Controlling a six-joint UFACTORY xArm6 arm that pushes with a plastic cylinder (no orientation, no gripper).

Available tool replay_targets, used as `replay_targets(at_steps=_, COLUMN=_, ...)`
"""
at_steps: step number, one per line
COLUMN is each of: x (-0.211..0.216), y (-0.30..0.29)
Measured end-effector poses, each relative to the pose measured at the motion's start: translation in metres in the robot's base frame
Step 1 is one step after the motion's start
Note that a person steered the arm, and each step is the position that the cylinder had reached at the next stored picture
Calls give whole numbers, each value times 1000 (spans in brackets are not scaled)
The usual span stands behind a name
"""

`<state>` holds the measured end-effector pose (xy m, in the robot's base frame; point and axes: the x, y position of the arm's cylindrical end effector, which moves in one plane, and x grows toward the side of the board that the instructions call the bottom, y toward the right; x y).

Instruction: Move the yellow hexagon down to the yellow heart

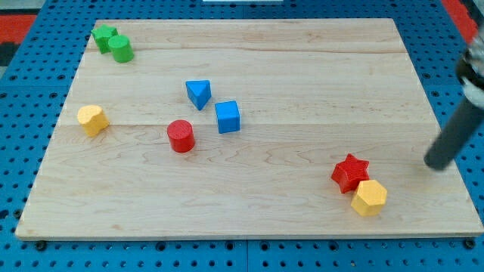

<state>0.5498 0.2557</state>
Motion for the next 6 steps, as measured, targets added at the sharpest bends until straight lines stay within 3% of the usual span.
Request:
replay_targets(at_steps=1, x=31, y=-46)
replay_targets(at_steps=3, x=12, y=-183)
replay_targets(at_steps=4, x=30, y=-117)
replay_targets(at_steps=5, x=62, y=-156)
replay_targets(at_steps=6, x=21, y=-204)
